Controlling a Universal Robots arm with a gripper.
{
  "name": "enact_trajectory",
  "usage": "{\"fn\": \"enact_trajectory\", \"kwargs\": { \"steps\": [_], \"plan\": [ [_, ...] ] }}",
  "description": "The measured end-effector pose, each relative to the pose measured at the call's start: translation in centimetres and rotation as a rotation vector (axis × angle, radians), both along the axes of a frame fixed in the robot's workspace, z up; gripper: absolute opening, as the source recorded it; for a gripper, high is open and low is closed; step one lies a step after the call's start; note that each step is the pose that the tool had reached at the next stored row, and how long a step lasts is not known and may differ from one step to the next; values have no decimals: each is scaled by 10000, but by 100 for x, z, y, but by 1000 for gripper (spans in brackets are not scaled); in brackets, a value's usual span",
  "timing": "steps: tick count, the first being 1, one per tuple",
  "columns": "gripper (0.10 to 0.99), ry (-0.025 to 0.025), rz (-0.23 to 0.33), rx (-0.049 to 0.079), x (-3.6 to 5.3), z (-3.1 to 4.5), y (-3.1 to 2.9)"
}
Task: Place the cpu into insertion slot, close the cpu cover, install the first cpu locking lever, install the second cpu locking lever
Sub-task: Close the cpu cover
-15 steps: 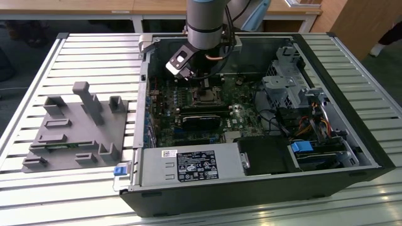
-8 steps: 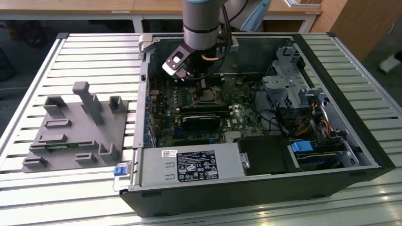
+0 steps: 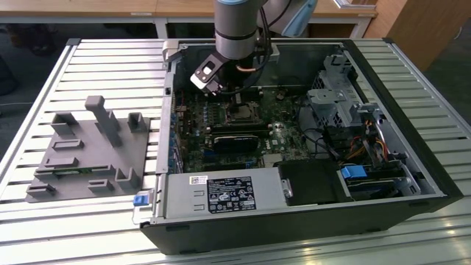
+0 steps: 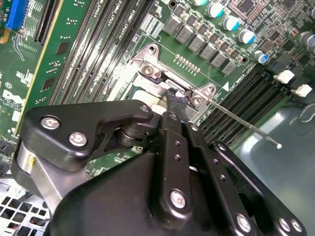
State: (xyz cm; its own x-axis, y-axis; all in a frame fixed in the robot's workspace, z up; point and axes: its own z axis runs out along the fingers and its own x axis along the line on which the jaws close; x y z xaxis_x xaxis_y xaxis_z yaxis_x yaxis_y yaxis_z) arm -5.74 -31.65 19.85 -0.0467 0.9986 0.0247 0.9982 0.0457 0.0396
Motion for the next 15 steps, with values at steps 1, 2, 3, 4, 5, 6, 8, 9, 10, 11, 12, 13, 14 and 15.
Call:
{"fn": "enact_trajectory", "kwargs": {
  "steps": [1, 2, 3, 4, 5, 6, 8, 9, 10, 11, 12, 13, 14, 15],
  "plan": [
    [106, 4, 1, -5, 7, 3, 2],
    [106, 3, 1, -4, 12, 3, 5],
    [106, 2, 1, 1, 14, 3, 6],
    [106, 1, 0, 6, 15, 3, 7],
    [106, 0, 1, 13, 15, 7, 7],
    [106, -7, 1, 29, 18, 8, 11],
    [106, -17, 1, 49, 20, 22, 14],
    [106, -16, 2, 49, 20, 29, 15],
    [106, -16, 4, 38, 20, 35, 13],
    [106, -25, 5, 36, 18, 39, 12],
    [106, -43, 7, 37, 16, 41, 12],
    [106, -58, 10, 36, 15, 46, 12],
    [106, -70, 13, 35, 14, 51, 12],
    [106, -77, 13, 35, 14, 59, 12]
  ]
}}
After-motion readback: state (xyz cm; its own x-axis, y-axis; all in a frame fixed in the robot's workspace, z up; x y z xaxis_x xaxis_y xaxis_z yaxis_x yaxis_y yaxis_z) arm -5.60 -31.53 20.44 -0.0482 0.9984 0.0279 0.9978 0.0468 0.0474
